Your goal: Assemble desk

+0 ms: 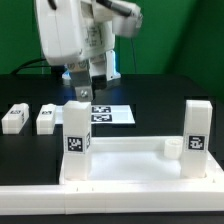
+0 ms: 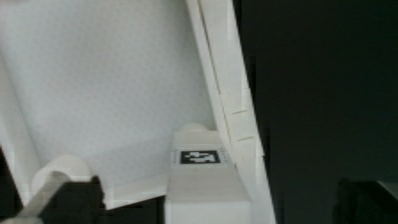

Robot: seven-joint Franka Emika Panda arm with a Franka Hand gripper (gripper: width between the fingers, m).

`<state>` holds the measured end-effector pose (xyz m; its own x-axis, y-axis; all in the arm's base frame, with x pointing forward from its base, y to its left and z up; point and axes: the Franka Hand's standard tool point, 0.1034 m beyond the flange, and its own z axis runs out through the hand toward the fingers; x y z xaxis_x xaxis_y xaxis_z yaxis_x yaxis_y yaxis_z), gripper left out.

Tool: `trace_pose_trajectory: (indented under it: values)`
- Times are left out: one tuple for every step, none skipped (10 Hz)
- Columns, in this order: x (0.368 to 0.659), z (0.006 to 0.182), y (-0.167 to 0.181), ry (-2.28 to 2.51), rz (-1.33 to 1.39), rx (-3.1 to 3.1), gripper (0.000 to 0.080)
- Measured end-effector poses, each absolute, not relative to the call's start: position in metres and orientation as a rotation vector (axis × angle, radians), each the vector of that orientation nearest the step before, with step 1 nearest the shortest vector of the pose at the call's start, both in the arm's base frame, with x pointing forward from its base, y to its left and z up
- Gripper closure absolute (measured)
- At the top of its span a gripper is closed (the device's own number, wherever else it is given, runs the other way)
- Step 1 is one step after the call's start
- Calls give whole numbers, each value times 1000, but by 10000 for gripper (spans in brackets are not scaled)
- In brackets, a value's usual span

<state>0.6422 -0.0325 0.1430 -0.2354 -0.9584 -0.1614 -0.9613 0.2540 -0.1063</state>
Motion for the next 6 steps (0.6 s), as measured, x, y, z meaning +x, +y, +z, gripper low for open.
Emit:
trace_pose_trajectory:
  values:
    - [642, 143, -32, 2327, 22, -1809, 151]
    - [642, 143, -32, 2327, 22, -1809, 151]
    - [642, 143, -32, 2328, 23, -1809, 151]
    - [642, 143, -32, 2328, 23, -1809, 151]
    - [642, 143, -32, 2328, 23, -1809, 151]
    - [642, 143, -32, 2327, 23, -1810, 151]
